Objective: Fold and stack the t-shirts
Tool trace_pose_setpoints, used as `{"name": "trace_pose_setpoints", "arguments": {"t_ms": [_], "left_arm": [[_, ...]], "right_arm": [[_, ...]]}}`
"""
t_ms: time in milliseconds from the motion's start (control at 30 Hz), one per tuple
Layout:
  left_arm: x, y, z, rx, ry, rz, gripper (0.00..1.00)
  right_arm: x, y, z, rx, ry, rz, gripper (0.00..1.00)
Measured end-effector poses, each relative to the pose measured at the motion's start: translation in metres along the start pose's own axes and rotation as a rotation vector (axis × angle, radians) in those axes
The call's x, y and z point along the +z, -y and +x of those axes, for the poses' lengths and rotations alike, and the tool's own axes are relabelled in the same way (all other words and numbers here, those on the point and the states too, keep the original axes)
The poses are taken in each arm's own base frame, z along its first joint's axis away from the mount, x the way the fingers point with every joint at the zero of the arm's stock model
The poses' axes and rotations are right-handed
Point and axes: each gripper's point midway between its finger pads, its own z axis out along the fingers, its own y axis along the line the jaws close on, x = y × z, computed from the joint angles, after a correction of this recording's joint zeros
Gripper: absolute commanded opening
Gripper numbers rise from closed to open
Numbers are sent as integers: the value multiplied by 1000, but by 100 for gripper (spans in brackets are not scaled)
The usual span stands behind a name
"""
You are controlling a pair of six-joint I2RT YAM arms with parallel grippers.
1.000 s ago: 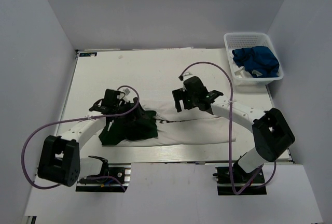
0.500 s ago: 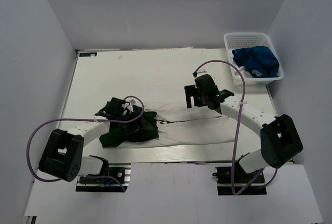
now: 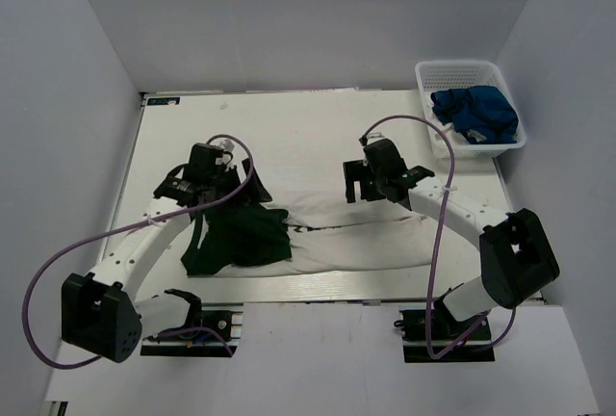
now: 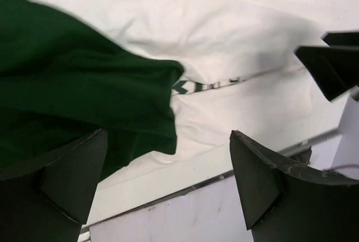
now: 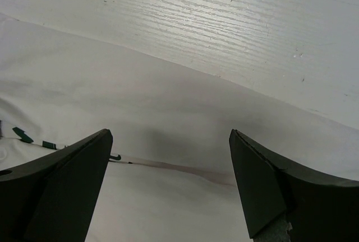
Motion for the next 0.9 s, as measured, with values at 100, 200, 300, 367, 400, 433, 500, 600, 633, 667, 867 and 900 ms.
{"name": "trace_pose_setpoints", "arguments": {"t_ms": [100,200,300,367,400,433,500,600,633,667,867,900], "left_arm": [[4,-16,9,-68,-22,-68,99],[21,-48,50,-161,-142,-163,99],[29,-77,93,-246,-253,-255,99],[31,-86,102,-281,-273,-291,99],[34,-87,101,-292,-270,-299,99],[38,-88,97,-298,-258,-308,99],[47,-89,85,-305,-238,-333,99],[72,-86,50,-299,-225,-392,99],[84,-83,30,-286,-213,-408,99],[97,-80,12,-268,-206,-421,99],[160,-63,-72,-206,-188,-423,99],[167,-59,-80,-203,-192,-411,99]], "right_arm": [[2,2,7,14,-15,-2,90],[4,4,21,27,-54,-5,90],[6,9,28,35,-83,2,90],[8,11,32,40,-97,1,90],[9,12,36,41,-107,-1,90],[11,13,40,40,-120,0,90],[15,14,51,31,-156,1,90],[25,15,69,13,-225,-7,90],[28,14,74,8,-245,-11,90],[29,13,73,0,-246,-17,90],[31,1,71,-32,-255,-97,90],[31,-1,71,-37,-256,-103,90]]}}
